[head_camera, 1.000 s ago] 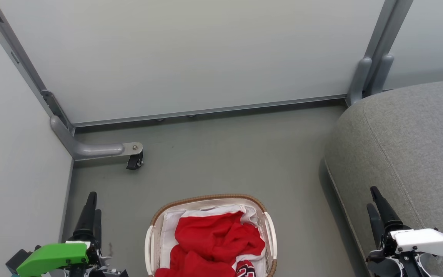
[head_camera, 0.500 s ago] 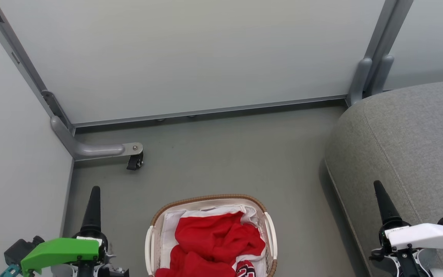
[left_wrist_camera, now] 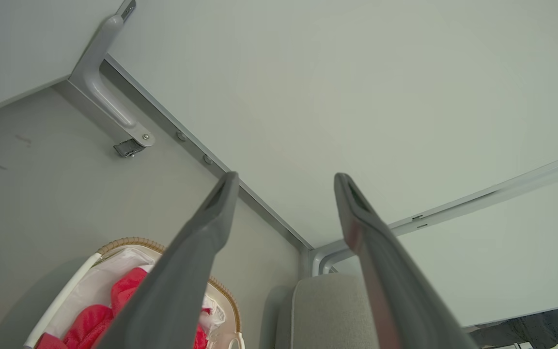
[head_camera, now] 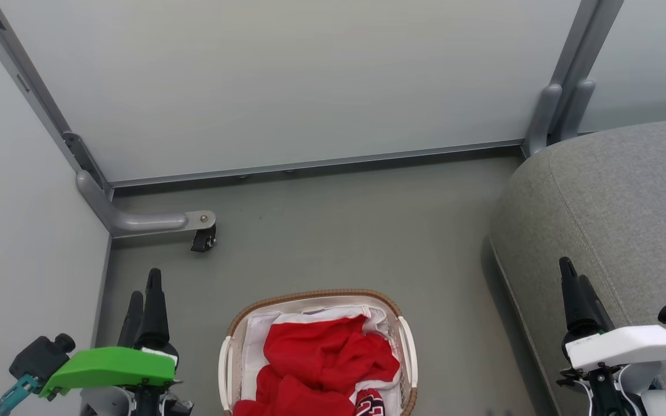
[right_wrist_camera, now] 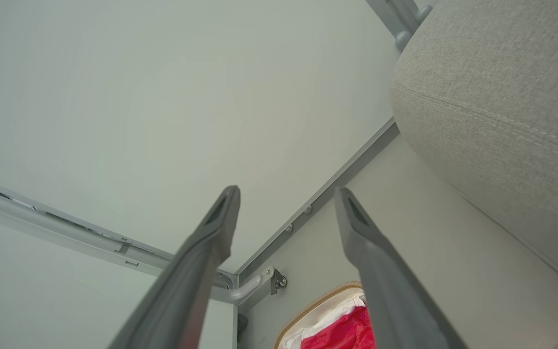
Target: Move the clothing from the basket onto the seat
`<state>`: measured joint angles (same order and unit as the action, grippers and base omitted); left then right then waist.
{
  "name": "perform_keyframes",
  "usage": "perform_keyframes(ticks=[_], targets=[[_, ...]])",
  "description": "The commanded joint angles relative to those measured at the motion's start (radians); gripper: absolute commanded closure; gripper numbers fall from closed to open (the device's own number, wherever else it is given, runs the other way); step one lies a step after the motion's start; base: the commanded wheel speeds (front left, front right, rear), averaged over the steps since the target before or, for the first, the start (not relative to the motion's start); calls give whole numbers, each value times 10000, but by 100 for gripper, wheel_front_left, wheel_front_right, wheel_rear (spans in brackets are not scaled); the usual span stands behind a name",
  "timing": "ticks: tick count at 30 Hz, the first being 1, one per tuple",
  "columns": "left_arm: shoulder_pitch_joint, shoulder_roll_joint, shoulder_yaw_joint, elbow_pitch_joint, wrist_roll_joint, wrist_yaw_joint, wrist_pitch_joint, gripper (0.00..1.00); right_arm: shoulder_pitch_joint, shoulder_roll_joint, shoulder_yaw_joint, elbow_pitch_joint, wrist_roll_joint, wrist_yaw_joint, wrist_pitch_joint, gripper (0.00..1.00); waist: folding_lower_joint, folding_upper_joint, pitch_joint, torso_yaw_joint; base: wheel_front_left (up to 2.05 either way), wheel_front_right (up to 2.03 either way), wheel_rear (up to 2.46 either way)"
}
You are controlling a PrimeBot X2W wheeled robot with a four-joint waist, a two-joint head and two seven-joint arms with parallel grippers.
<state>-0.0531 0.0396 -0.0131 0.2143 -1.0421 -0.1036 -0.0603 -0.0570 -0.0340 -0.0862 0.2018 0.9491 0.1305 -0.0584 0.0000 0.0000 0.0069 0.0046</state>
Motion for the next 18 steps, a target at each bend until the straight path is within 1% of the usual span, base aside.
perform_keyframes(ticks=[1,7,18], targets=[[-205,68,-75,-190,461,69,-102,0,-122,-95,6,-207,-417,1,-113,0,0,0,13,7,0,0,0],[-128,76,-268,-165,1702,150,-299,0,-135,-102,115,-247,-1397,2,-310,0,0,0,52,29,0,0,0],[88,86,-297,-22,3214,161,-619,0,-66,-119,266,-197,-3112,2,-634,0,0,0,71,57,0,0,0]])
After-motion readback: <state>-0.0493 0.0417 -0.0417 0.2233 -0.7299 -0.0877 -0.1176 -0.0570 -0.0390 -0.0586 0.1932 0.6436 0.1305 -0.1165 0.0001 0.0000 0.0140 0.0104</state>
